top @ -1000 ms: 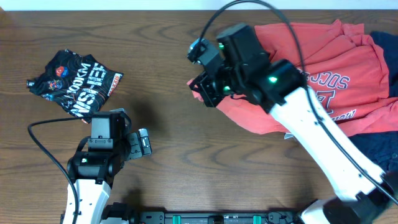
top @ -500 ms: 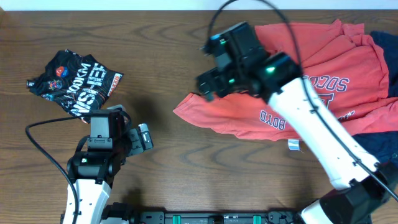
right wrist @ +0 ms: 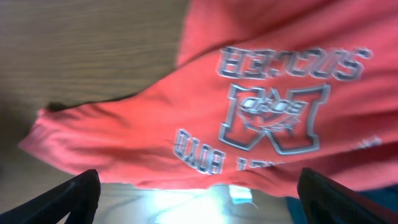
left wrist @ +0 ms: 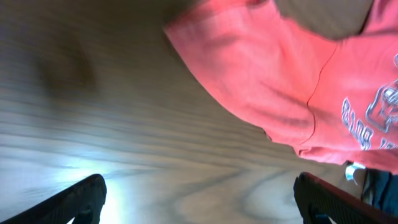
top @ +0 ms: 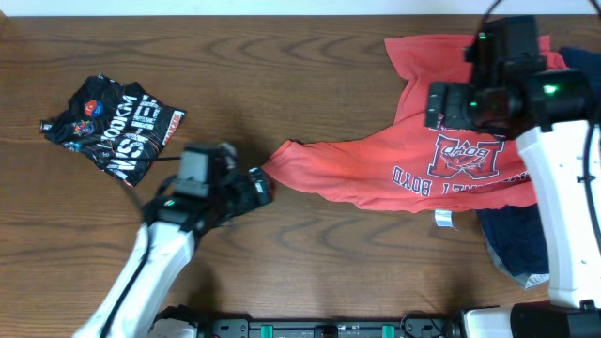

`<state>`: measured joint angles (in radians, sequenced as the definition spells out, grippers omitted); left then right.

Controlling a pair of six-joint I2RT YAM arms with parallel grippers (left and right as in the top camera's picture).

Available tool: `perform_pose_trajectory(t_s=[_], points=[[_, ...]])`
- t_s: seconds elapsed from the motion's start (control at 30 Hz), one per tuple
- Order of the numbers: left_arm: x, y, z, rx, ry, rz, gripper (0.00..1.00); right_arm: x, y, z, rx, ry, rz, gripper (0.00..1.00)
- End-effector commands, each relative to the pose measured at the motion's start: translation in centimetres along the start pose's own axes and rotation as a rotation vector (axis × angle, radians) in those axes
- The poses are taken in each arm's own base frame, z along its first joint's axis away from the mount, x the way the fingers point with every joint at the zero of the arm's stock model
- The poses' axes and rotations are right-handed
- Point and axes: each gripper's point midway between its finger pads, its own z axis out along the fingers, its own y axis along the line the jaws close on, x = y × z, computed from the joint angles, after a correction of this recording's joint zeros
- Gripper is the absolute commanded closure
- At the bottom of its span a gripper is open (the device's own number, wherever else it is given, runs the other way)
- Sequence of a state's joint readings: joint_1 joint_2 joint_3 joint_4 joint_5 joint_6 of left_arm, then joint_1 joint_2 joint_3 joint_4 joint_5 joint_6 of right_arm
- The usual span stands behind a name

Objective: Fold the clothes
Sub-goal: 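Grasp the shirt's left edge with the left gripper and pull it left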

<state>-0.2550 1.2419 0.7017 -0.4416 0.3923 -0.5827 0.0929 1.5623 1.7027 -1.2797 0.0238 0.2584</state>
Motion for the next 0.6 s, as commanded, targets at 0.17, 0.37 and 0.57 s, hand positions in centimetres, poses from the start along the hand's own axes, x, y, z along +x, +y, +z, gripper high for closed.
perform_pose_trajectory(t_s=[0.17, 0.37, 0.57], points=[[3.4, -4.1, 7.0, 0.042, 0.132, -0.079, 0.02, 0.3, -4.0, -0.6, 0.065, 0.026, 0.112, 0.01], [4.4, -7.4, 11.3, 0.135, 0.132, -0.111, 0.02, 0.6, -4.4, -0.6, 0.071, 0.041, 0.101, 0.01], [5.2, -9.8, 14.0, 0.226, 0.117, -0.065, 0.22, 0.7, -4.4, -0.6, 0.072, 0.045, 0.097, 0.01]])
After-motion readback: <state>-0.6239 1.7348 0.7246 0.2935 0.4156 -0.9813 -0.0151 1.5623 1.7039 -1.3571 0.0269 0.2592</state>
